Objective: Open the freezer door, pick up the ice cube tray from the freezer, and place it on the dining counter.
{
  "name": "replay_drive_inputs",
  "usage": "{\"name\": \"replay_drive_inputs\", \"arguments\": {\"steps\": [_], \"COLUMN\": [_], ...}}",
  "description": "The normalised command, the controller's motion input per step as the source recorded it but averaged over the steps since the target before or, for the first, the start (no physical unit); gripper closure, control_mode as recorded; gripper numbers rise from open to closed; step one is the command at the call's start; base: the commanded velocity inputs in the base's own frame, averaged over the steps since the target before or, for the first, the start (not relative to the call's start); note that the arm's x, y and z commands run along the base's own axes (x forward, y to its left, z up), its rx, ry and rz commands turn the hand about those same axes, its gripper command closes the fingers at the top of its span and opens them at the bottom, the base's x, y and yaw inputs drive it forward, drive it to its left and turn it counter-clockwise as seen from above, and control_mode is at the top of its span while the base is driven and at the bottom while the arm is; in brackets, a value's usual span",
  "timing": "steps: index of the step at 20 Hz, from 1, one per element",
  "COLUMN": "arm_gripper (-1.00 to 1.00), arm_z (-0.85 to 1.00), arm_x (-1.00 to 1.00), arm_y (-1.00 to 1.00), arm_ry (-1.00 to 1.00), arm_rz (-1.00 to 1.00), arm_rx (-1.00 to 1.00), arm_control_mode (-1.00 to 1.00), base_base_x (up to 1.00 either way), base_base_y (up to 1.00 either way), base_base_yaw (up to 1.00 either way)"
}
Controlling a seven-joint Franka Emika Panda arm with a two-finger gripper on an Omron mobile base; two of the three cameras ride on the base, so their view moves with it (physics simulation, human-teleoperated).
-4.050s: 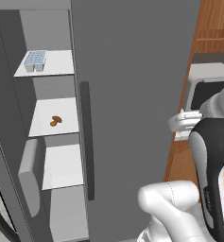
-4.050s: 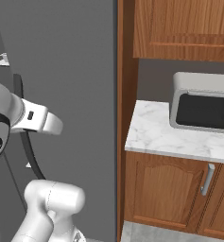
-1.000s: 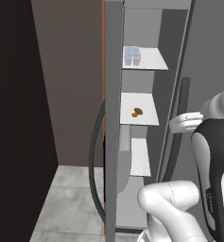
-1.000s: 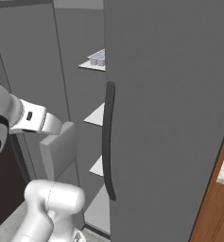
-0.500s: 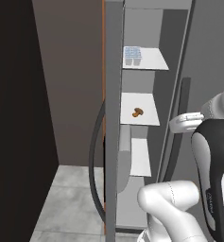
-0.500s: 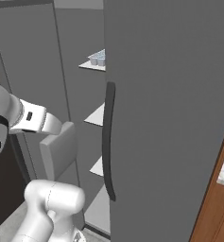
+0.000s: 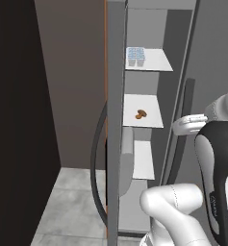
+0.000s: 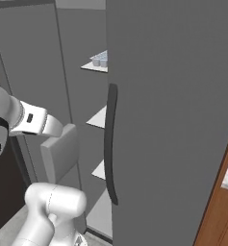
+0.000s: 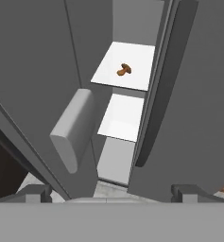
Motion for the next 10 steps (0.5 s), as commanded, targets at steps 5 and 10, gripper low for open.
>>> {"name": "replay_drive_inputs", "arguments": {"steps": [5,10], "arm_gripper": [-1.00,-1.00], "arm_z": [0.00,0.00], "arm_x": [0.00,0.00], "arm_y": [0.00,0.00], "arm_ry": [0.00,0.00], "arm_rz": [0.00,0.00], "arm_rx": [0.00,0.00], "arm_control_mode": [1.00,1.00], "base_base_x": [0.00,0.00], "base_base_y": [0.00,-0.27], "base_base_yaw": [0.08,0.07]}}
